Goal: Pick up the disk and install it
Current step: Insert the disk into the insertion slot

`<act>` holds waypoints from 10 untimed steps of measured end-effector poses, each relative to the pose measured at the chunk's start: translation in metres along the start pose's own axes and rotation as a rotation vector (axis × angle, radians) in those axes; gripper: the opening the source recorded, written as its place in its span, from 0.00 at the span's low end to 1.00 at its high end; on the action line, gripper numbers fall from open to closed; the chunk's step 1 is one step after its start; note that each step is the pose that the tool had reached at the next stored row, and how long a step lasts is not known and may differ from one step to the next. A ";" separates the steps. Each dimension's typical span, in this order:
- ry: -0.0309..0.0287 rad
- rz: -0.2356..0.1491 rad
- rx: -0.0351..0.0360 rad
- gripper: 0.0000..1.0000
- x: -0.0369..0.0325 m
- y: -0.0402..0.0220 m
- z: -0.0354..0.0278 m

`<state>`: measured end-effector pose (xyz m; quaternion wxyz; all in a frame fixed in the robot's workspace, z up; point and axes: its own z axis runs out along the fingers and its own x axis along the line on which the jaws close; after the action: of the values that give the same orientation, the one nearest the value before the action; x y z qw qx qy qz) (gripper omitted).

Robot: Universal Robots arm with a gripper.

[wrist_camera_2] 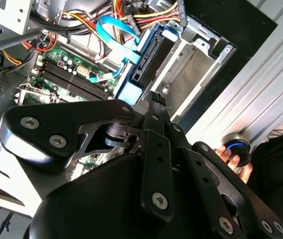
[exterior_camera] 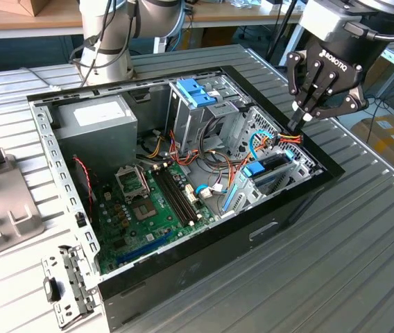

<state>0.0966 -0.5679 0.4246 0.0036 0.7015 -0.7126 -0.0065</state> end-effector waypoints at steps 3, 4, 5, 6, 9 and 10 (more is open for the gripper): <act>0.0000 0.000 0.0000 0.11 -0.0001 -0.0048 0.0001; 0.0001 0.000 0.0000 0.11 -0.0001 -0.0071 0.0001; 0.0001 0.000 0.0000 0.11 -0.0002 -0.0085 0.0001; 0.0000 0.000 0.0000 0.11 -0.0002 -0.0096 0.0001; 0.0000 0.000 0.0000 0.11 -0.0002 -0.0099 0.0001; 0.0000 0.000 0.0000 0.11 -0.0002 -0.0099 0.0001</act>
<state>0.1065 -0.5679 0.4243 0.0036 0.7015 -0.7127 -0.0065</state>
